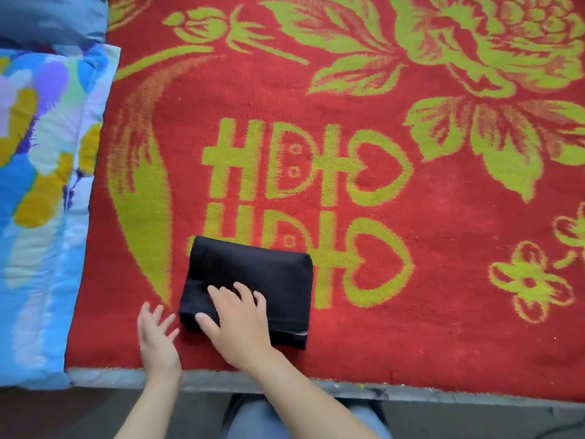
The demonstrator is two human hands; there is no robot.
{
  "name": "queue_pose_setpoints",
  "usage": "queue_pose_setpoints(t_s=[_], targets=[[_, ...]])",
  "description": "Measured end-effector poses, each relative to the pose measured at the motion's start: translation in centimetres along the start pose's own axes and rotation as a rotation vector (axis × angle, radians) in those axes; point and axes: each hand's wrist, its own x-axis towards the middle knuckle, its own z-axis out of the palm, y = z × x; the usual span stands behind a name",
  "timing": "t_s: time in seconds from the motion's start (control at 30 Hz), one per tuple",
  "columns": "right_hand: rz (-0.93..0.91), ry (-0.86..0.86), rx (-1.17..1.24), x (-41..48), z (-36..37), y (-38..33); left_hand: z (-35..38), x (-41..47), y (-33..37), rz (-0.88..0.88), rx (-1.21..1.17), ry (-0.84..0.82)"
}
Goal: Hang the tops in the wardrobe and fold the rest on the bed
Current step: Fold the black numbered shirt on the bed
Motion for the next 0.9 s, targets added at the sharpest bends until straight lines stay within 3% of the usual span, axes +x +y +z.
queue_pose_setpoints(t_s=[0.1, 0.2, 0.27, 0.3, 0.4, 0.5, 0.6, 0.73, 0.9], targets=[[0.084, -0.059, -0.141, -2.0, 2.3, 3.7, -1.5, 0.2, -1.3, 0.348, 0.474, 0.066], [0.015, -0.058, -0.263, -4.1, 3.8, 7.8, -1.2, -0.1, -4.0, 0.989, 1.052, -0.219], [-0.074, -0.096, -0.395, -4.9, 4.3, 9.7, -0.4, 0.7, -5.7, 1.407, 1.256, -0.456], [-0.12, -0.11, -0.457, -4.9, 4.4, 10.4, 0.0, 1.5, -6.3, 1.514, 1.3, -0.532], [-0.196, -0.083, -0.547, -3.9, 4.9, 12.3, 1.1, 3.8, -6.0, 1.489, 1.477, -0.616], [-0.301, -0.016, -0.627, -2.4, 4.8, 13.0, 1.4, 5.6, -5.6, 1.611, 1.496, -0.656], [-0.386, 0.098, -0.632, -1.8, 4.5, 12.8, 1.4, 6.4, -5.0, 1.763, 1.358, -0.596], [-0.426, 0.274, -0.603, -0.9, 2.6, 11.8, 2.3, 7.2, -3.4, 1.729, 1.169, -0.546], [-0.533, 0.368, -0.636, -0.5, -3.5, 10.1, 2.4, 3.9, 1.4, 1.692, 1.018, -0.446]])
